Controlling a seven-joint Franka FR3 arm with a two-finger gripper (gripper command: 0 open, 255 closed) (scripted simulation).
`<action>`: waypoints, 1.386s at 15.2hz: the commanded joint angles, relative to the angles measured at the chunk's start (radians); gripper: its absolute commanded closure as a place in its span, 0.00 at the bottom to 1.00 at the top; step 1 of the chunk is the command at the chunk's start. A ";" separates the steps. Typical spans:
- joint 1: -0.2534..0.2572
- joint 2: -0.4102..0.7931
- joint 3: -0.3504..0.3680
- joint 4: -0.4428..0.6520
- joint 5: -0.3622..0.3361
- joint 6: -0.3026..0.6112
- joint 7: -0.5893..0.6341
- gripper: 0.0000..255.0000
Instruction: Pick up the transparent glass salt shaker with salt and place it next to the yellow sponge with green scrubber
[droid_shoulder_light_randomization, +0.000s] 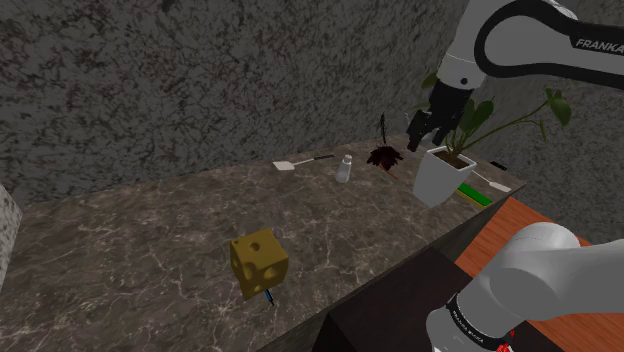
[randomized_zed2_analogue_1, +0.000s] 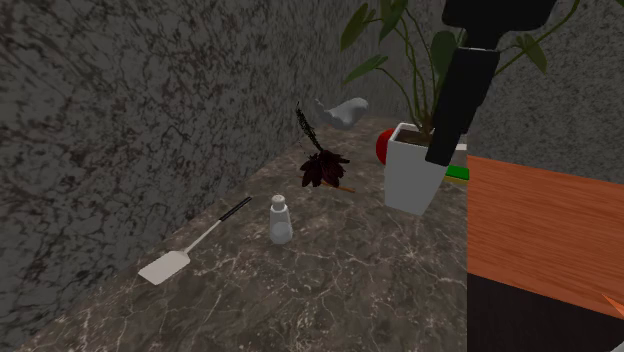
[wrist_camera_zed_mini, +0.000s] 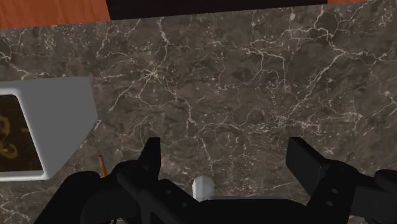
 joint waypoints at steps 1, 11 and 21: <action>0.000 0.000 0.000 0.000 0.000 0.000 0.000 0.00; 0.015 0.239 -0.129 -0.085 0.012 0.418 -0.131 0.00; 0.087 0.606 -0.257 0.003 0.179 0.768 -0.353 0.00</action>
